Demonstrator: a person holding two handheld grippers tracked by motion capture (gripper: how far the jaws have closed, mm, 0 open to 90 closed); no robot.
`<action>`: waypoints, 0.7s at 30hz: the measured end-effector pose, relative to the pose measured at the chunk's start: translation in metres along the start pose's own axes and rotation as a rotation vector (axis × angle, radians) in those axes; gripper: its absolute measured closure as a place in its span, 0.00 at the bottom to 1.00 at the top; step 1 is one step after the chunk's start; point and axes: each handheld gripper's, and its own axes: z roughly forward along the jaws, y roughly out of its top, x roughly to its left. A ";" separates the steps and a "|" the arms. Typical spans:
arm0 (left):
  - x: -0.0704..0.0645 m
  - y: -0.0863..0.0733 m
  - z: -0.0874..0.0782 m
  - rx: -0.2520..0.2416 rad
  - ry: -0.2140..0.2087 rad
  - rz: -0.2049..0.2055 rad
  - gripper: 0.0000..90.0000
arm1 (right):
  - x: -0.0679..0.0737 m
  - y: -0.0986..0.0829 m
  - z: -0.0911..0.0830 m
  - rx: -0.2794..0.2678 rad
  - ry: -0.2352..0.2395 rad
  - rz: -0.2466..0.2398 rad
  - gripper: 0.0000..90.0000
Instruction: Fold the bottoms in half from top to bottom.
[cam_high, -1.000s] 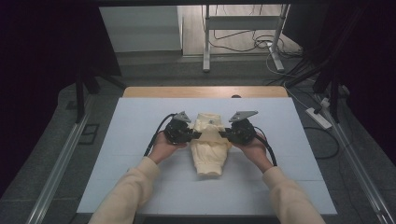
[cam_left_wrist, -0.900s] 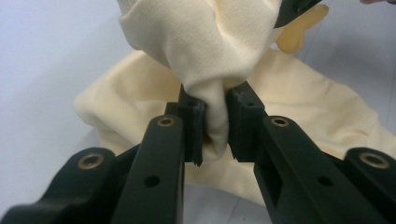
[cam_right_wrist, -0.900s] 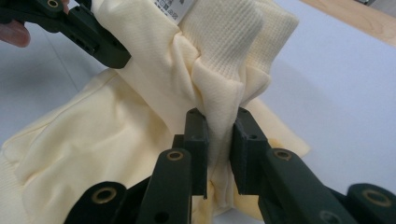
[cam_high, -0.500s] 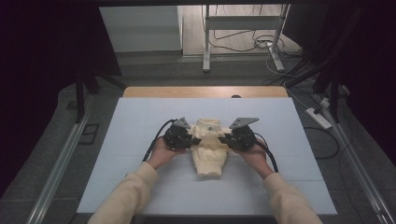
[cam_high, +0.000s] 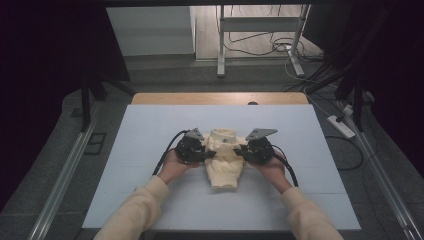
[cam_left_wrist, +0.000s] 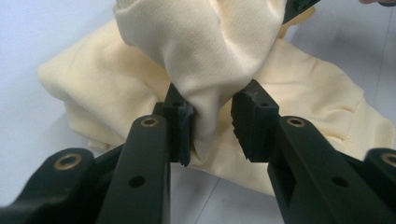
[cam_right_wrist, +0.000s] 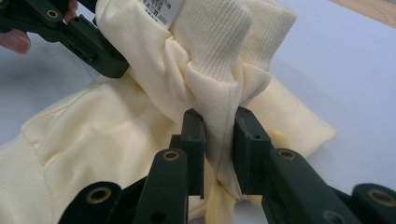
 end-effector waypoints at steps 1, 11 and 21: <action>0.000 -0.001 0.000 0.000 -0.001 0.000 0.75 | 0.000 0.000 0.000 0.001 0.001 -0.002 0.83; -0.007 -0.003 -0.003 0.003 -0.007 0.028 0.66 | 0.005 -0.003 -0.006 0.004 0.028 -0.018 0.75; -0.013 -0.006 -0.008 0.018 -0.022 0.044 0.56 | 0.011 -0.007 -0.012 0.010 0.033 -0.026 0.71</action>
